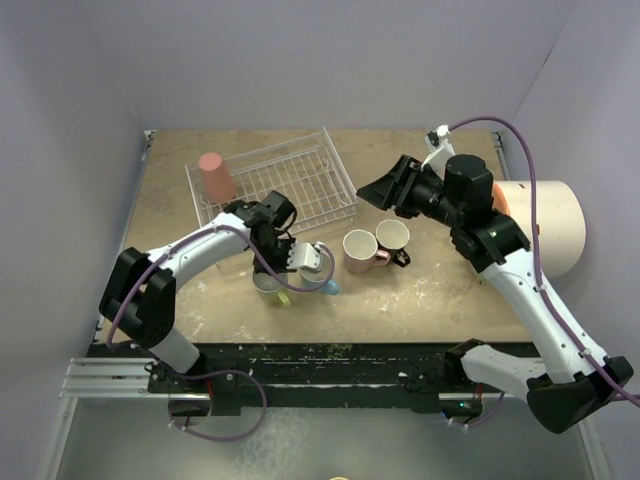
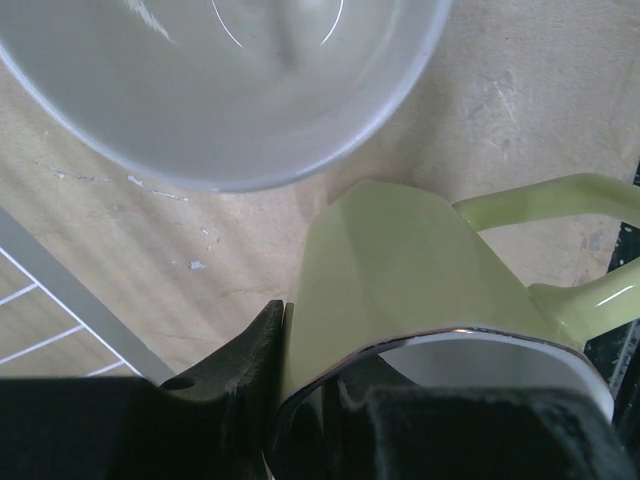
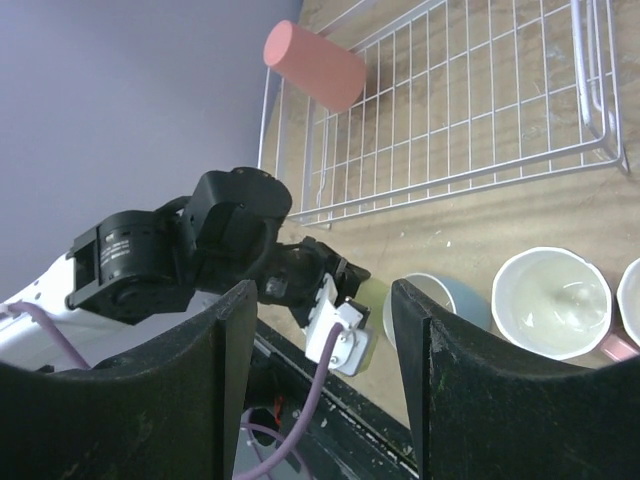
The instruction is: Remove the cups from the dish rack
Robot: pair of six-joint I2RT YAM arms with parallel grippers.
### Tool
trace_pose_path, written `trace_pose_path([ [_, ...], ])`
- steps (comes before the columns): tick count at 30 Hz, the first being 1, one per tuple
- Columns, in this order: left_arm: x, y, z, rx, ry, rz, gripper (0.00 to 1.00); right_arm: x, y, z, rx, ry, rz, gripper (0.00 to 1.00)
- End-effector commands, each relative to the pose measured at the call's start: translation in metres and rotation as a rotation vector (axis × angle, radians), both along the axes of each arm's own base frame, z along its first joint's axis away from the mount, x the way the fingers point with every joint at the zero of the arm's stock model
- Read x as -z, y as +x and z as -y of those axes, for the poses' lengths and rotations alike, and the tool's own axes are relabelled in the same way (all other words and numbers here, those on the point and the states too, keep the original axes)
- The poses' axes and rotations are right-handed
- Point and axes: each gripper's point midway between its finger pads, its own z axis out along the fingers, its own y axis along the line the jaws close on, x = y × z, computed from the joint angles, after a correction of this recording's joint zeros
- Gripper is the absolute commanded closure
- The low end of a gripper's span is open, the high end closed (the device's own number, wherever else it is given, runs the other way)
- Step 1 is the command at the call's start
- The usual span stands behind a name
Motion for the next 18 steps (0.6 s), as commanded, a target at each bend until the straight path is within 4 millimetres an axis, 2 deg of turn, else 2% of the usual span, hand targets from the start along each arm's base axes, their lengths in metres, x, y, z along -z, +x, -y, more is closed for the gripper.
trace_pose_path([
  [1, 0.002, 0.006, 0.011, 0.007, -0.053, 0.02, 1.0, -0.01, 0.002, 0.002, 0.015, 0.017, 0.04, 0.41],
  [7, 0.007, 0.015, 0.018, -0.003, -0.056, 0.015, 0.98, -0.015, 0.001, 0.001, 0.01, 0.034, 0.046, 0.41],
  [10, -0.003, 0.02, 0.019, -0.006, -0.055, 0.031, 0.51, -0.014, 0.0, 0.001, 0.011, 0.034, 0.045, 0.41],
  [11, -0.008, 0.022, 0.017, -0.007, -0.057, 0.036, 0.33, -0.014, 0.0, 0.001, 0.011, 0.033, 0.046, 0.4],
  [13, -0.018, 0.023, 0.014, -0.009, -0.062, 0.038, 0.07, -0.014, 0.0, 0.001, 0.011, 0.03, 0.045, 0.4],
  [14, -0.024, 0.023, 0.011, -0.013, -0.06, 0.036, 0.0, -0.014, 0.0, 0.001, 0.011, 0.031, 0.046, 0.4],
  [18, -0.058, 0.024, -0.003, -0.038, -0.062, 0.038, 0.0, -0.017, 0.001, 0.001, 0.01, 0.028, 0.055, 0.39],
])
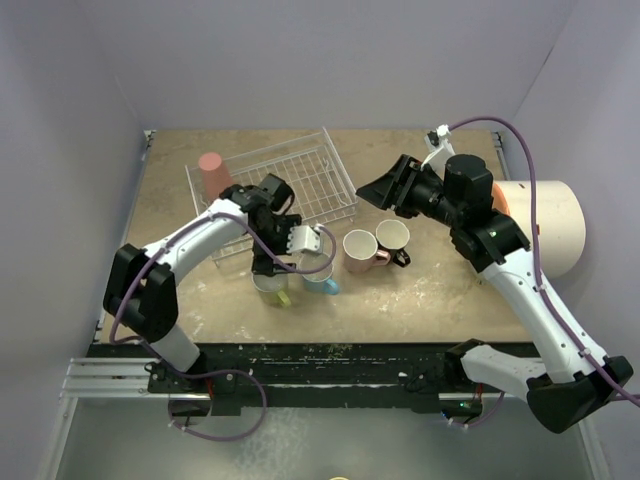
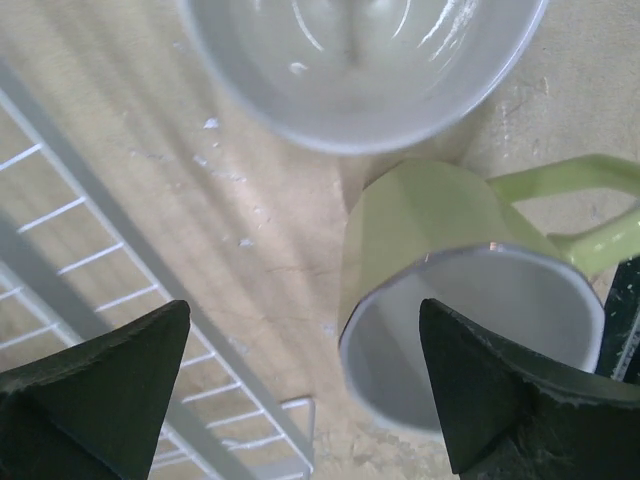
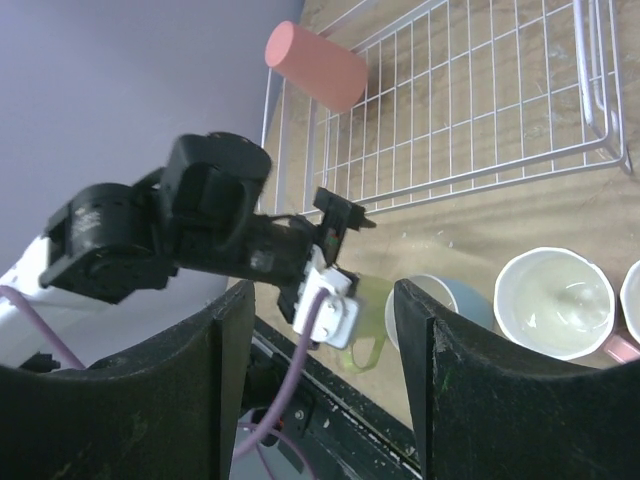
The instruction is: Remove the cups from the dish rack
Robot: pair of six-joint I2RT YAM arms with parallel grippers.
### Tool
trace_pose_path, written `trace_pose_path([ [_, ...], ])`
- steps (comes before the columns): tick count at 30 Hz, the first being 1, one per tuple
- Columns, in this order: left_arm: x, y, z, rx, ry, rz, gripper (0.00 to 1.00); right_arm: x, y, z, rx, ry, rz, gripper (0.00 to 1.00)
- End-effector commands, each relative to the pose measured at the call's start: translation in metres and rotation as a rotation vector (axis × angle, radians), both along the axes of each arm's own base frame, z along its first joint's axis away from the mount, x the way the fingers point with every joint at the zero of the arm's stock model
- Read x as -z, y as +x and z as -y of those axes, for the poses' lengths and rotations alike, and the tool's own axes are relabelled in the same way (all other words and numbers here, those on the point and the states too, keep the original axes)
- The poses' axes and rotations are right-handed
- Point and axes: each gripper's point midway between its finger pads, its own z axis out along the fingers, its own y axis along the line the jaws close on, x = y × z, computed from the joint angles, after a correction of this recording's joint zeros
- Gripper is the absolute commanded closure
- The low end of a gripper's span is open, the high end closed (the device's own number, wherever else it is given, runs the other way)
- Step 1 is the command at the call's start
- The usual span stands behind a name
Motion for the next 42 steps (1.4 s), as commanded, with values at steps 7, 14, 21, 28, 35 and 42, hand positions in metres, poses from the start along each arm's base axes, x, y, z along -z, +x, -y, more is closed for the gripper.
trace_pose_path([
  [7, -0.135, 0.034, -0.074, -0.216, -0.101, 0.16, 0.01, -0.024, 0.002, 0.003, 0.008, 0.011, 0.081, 0.38],
  [14, -0.181, 0.158, -0.164, -0.799, -0.315, 0.441, 0.01, -0.023, 0.0, 0.0, -0.01, 0.024, 0.081, 0.36],
  [21, -0.168, 0.211, -0.184, -1.053, -0.52, 0.397, 0.01, -0.021, -0.005, 0.003, -0.008, 0.021, 0.081, 0.33],
  [28, -0.146, 0.236, -0.177, -1.1, -0.584, 0.329, 0.01, -0.018, -0.006, 0.003, -0.012, 0.018, 0.077, 0.32],
  [35, -0.122, 0.248, -0.177, -1.13, -0.588, 0.291, 0.01, -0.018, -0.004, 0.002, -0.012, 0.018, 0.078, 0.31],
  [42, -0.086, 0.254, -0.175, -1.147, -0.566, 0.242, 0.01, -0.021, -0.004, 0.003, -0.009, 0.014, 0.082, 0.3],
])
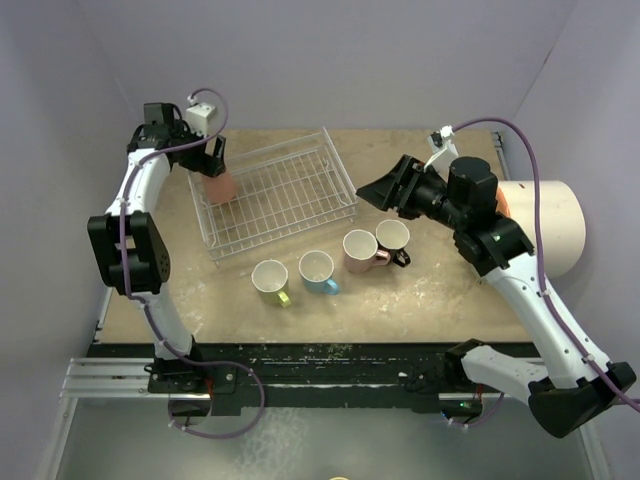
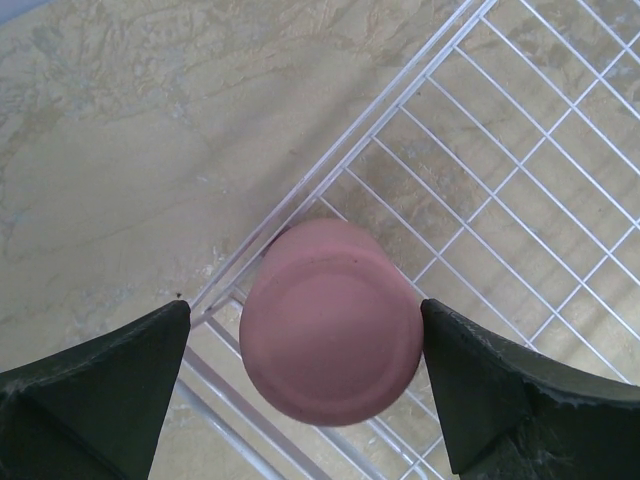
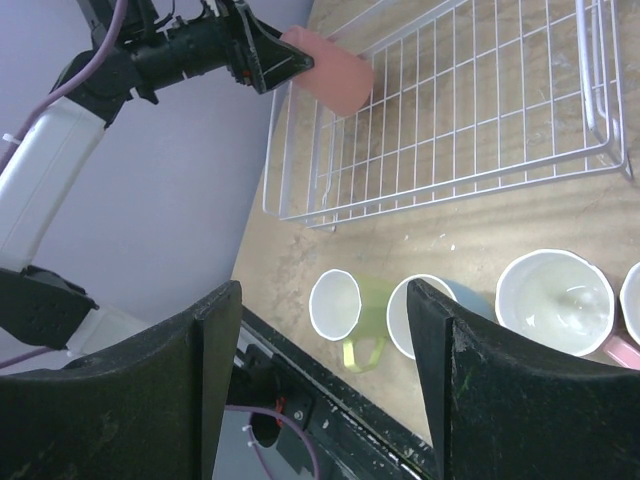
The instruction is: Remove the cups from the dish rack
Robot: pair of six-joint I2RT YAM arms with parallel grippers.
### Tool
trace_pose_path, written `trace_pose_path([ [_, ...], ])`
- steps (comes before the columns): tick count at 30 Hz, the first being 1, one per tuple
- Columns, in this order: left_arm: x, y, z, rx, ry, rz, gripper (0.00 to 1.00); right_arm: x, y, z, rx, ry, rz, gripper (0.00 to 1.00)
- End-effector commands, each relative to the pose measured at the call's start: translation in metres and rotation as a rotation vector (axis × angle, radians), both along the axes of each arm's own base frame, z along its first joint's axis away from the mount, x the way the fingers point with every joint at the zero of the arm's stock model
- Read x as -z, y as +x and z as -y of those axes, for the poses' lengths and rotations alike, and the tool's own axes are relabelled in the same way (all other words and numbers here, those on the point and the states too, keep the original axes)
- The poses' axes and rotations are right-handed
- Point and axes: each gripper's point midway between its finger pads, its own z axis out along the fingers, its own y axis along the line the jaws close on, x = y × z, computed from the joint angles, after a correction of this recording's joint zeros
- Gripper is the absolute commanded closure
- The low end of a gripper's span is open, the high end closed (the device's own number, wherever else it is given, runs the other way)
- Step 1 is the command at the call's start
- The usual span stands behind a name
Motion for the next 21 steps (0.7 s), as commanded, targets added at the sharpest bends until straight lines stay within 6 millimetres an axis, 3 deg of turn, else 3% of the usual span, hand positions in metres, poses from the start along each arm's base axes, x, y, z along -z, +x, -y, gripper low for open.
trace_pose_path([
  [1, 0.003, 0.011, 0.008, 0.015, -0.035, 0.035, 0.0, -0.015, 0.001, 0.0, -0.006, 0.008, 0.056, 0.3],
  [7, -0.003, 0.005, 0.026, 0.074, -0.009, 0.082, 0.19, -0.011, 0.002, 0.0, -0.008, 0.004, 0.053, 0.3],
  [12, -0.005, -0.006, 0.043, 0.121, 0.053, 0.12, 0.3, -0.007, 0.004, -0.003, -0.016, 0.007, 0.047, 0.3],
  [21, -0.012, -0.021, 0.058, 0.148, 0.053, 0.129, 0.48, -0.002, 0.003, -0.004, -0.022, 0.006, 0.041, 0.3],
])
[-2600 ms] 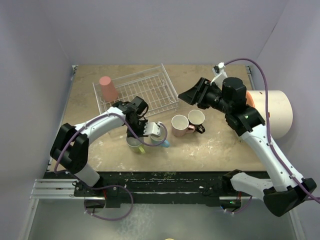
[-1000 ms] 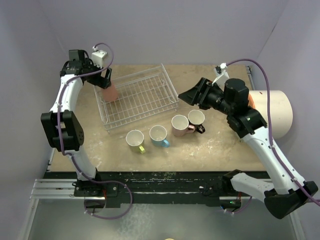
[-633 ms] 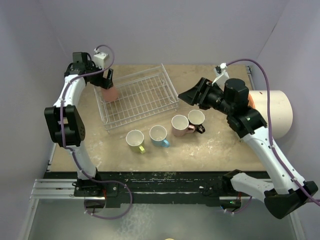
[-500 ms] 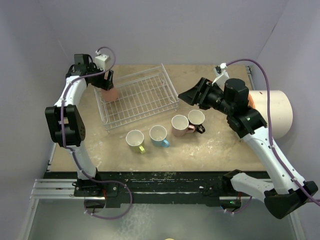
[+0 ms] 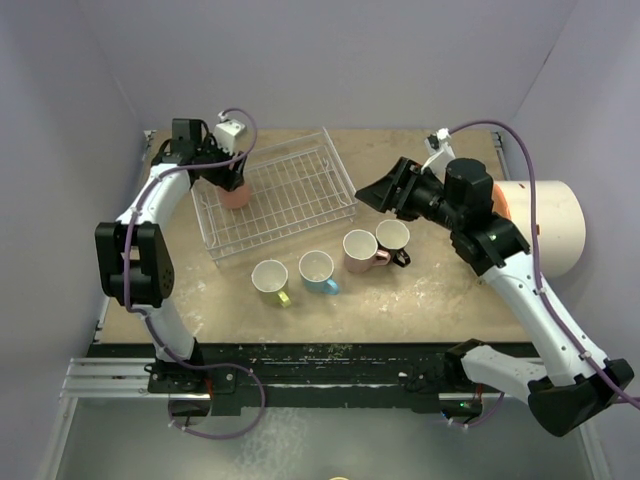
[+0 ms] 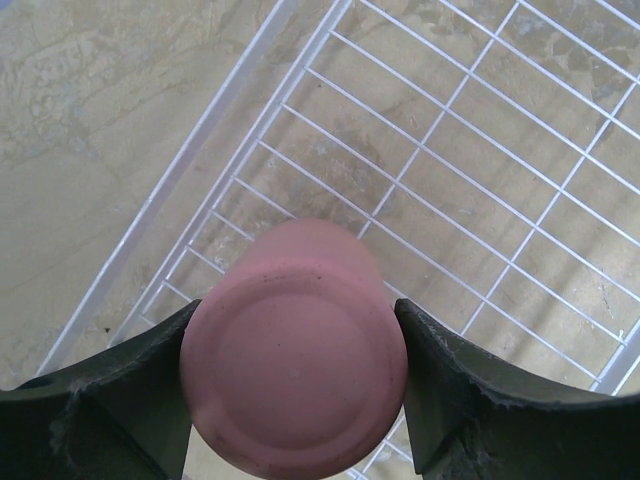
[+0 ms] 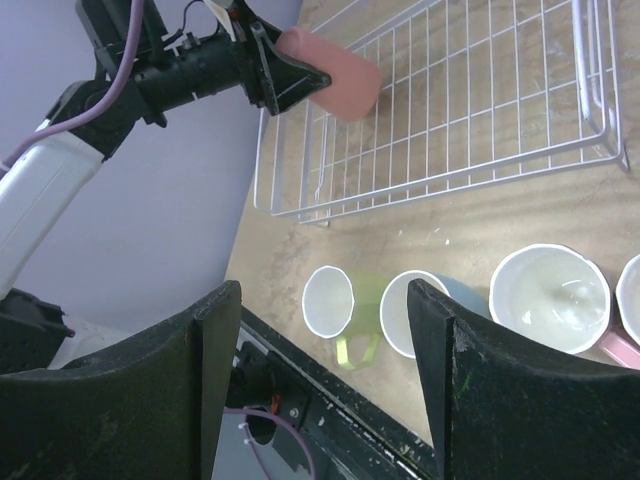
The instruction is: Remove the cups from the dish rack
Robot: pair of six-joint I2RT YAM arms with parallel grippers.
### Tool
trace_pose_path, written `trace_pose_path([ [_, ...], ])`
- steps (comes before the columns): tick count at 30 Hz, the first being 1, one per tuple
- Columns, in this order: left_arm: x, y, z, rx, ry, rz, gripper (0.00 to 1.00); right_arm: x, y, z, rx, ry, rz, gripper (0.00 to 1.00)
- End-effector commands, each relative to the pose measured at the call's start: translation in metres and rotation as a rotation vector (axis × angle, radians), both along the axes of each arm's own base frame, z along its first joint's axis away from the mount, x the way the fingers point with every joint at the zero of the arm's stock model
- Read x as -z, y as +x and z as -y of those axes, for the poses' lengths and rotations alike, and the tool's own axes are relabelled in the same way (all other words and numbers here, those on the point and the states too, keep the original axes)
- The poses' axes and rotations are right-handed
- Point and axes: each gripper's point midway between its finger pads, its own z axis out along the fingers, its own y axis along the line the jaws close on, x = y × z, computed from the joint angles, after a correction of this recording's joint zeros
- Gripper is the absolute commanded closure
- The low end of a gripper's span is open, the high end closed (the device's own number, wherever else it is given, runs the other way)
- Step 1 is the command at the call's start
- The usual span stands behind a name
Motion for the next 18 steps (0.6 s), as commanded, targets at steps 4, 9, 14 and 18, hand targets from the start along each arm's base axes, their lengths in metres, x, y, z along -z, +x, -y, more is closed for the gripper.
trace_pose_path([
  [4, -0.028, -0.005, 0.004, 0.02, -0.019, 0.061, 0.43, -0.01, 0.001, -0.002, -0.019, 0.012, 0.054, 0.3],
  [9, -0.04, -0.012, 0.014, 0.053, -0.067, 0.064, 0.58, -0.012, 0.001, -0.001, -0.02, 0.003, 0.066, 0.3],
  [14, -0.12, -0.038, 0.053, 0.205, -0.274, 0.1, 0.81, -0.016, 0.002, -0.006, -0.065, -0.021, 0.095, 0.29],
  [18, -0.197, -0.068, 0.081, 0.328, -0.447, 0.164, 0.91, -0.03, 0.0, -0.019, -0.122, 0.063, 0.113, 0.29],
])
